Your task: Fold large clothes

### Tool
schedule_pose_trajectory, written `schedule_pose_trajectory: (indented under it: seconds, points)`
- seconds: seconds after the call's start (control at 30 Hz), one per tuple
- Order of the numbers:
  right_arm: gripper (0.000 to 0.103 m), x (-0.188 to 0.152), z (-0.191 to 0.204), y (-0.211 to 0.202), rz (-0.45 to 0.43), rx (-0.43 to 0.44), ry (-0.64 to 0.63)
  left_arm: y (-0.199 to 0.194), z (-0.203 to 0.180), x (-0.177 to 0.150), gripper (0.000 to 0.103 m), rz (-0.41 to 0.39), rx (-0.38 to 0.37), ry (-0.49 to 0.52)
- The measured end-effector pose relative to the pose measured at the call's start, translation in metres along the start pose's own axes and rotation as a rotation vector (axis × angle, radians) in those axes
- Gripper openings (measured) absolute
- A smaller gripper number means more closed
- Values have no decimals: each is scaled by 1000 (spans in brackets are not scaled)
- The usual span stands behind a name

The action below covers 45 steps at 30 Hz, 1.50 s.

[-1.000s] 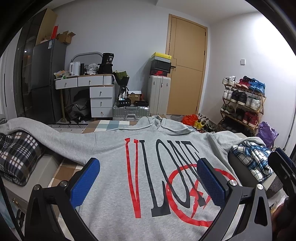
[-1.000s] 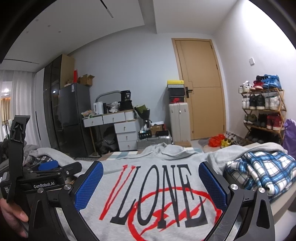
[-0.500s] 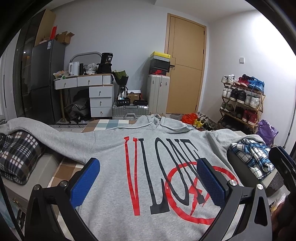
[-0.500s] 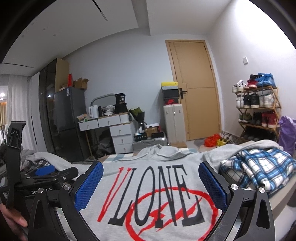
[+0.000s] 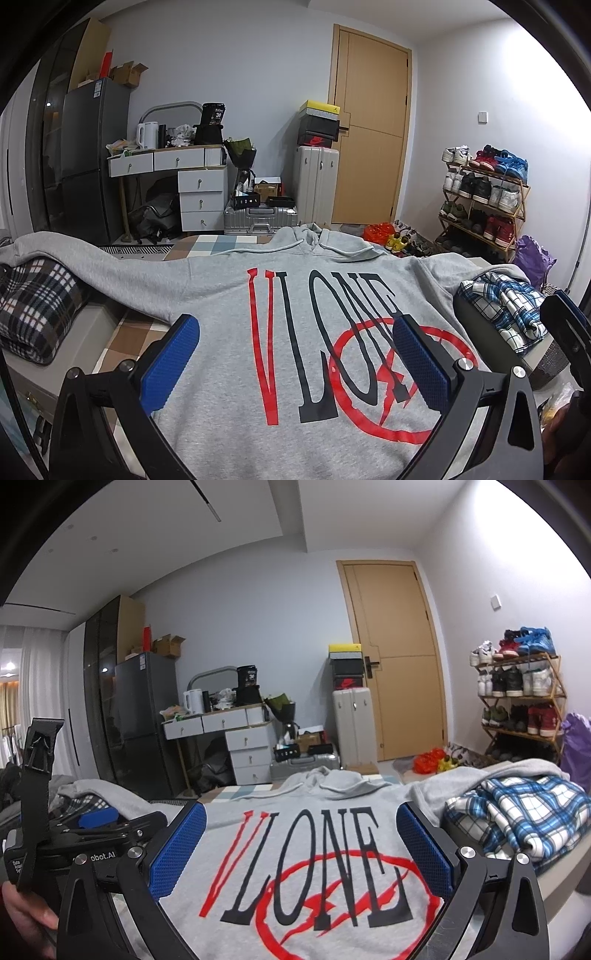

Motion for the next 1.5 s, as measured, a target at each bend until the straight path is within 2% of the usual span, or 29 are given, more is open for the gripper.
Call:
schedule_pose_trajectory:
  seconds: [0.57,0.77,0.87,0.97,1.07,1.17,1.27,1.33,1.43,1.5]
  points:
    - [103,-9,-11,5,18,5,28,10,-4,-7,102,24,6,16]
    - [103,-13,-38,14,40,-19,66,25,-7,-12,102,58,11,21]
    - [103,-8,-69,18,59,-43,101,35,-7,-17,102,79,18,34]
    - [103,4,-116,22,78,-85,128,46,-8,-22,102,102,21,44]
    - [103,16,-181,29,149,-148,165,58,-10,-28,102,128,24,62]
    - [103,31,-261,33,193,-188,267,72,-13,-34,102,168,26,76]
    - [103,39,-358,41,240,-267,440,83,-15,-40,102,203,20,83]
    - [103,36,-428,52,272,-276,624,88,-18,-41,102,213,26,97]
    - [103,17,-495,79,367,-230,886,93,-22,-45,102,227,33,123]
    - [103,7,-531,93,387,-268,1004,95,-25,-49,102,243,34,135]
Point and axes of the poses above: each gripper's, at about its wrist camera, not at the fingertips, and y roughly the way its jaws point, z to its left, x to its top, the point moved 7 cm from there along y, roughly the way its jaws point, and after that the axes turned 2 degrees about y, right-handed, at the moved point
